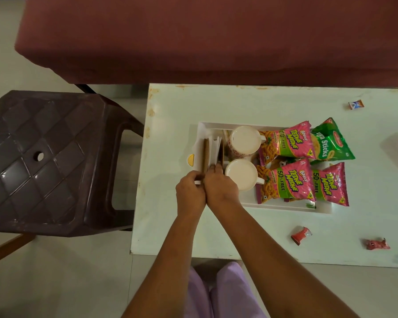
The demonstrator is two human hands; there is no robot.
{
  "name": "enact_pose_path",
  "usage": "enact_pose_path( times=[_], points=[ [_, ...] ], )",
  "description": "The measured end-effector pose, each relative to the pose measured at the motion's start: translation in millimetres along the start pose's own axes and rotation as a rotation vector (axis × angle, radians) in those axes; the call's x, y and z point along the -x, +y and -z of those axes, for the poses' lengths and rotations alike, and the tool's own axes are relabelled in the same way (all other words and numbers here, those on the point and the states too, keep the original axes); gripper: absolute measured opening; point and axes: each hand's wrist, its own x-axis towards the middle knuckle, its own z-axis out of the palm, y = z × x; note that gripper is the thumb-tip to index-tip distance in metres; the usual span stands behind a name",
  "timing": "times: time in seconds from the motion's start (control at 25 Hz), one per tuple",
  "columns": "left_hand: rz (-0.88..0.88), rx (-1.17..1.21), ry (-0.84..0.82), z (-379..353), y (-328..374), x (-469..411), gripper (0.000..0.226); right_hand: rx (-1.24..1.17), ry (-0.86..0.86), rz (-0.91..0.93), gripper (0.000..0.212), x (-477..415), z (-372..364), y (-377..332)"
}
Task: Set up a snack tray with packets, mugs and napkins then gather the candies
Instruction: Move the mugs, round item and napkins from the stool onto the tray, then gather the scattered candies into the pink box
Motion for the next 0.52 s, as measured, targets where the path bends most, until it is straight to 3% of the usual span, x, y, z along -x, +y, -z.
enact_pose_path(
  times=[0.24, 0.52],
  points=[
    [0.060, 0.033, 0.104, -10, -2, 11, 0.018, -0.108, 0.004, 0.138, 0.045, 14, 3, 14],
    [0.010, 0.124, 0.249, -39, 13, 58, 0.020, -0.206, 0.033, 0.289, 0.054, 64, 4, 63]
  ],
)
